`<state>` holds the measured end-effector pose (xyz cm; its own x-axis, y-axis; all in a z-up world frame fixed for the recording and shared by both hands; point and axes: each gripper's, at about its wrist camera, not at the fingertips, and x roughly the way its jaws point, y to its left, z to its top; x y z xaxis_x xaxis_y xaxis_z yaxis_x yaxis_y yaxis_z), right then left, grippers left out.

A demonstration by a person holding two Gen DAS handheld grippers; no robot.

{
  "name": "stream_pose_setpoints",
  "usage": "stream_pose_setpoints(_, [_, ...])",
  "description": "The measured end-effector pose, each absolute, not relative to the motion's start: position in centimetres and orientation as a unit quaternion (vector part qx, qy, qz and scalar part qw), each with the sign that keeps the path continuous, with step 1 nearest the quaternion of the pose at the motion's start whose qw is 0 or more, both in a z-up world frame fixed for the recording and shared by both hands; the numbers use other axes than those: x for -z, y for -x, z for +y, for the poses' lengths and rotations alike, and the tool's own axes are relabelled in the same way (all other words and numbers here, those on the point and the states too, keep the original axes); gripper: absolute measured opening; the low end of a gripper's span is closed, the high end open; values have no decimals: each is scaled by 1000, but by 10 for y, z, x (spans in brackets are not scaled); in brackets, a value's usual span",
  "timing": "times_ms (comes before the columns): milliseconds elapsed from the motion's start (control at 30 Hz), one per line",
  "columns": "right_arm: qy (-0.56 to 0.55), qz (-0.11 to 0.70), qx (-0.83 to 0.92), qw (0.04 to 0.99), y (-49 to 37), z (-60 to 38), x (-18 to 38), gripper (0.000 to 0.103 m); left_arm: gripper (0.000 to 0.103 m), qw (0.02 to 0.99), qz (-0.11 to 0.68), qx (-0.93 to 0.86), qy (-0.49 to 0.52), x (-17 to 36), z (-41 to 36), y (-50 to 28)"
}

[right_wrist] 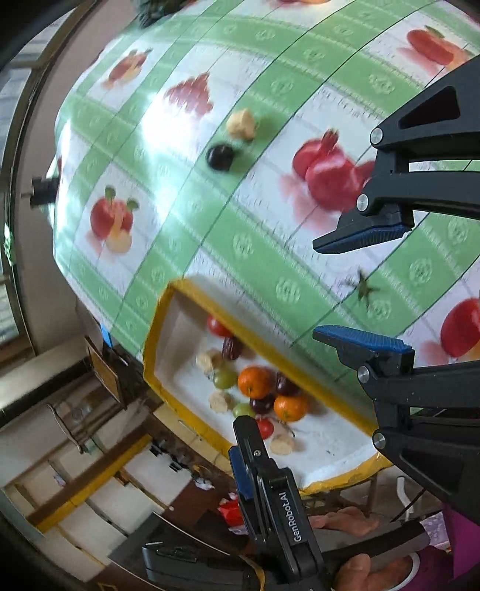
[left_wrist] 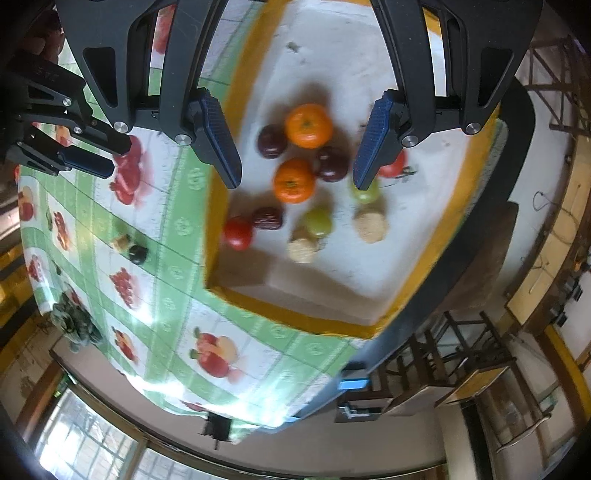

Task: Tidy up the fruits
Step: 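Move both open grippers back toward the black plum and biscuit cube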

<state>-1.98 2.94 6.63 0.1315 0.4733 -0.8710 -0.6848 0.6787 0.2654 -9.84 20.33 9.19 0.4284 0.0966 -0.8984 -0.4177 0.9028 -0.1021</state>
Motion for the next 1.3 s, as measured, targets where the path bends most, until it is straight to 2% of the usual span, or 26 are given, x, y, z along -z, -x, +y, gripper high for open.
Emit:
stream_pose_setpoints(400, [47,533,-315,784,-21,-37,-54,40,63,837,527,-82,124,-93,148,55])
stream_pose_setpoints(933, [47,524,-304,794,-103,-23,-26,40,63,838,537,-40,89,-86,117,6])
stream_pose_setpoints(967, [46,525,-308,792,-106,-23,-24,39,63,837,539,-36,88,-83,114,-1])
stream_pose_setpoints(1000, [50,531,-312,787,-108,-21,-21,31,63,836,541,-32,88,-81,112,-6])
stream_pose_setpoints(1100, [69,529,-318,784,-106,-23,-20,23,63,833,545,-22,90,-74,106,-23])
stream_pose_setpoints(1300, [30,530,-305,790,-105,-64,-24,21,63,827,556,-7,87,-57,89,-62])
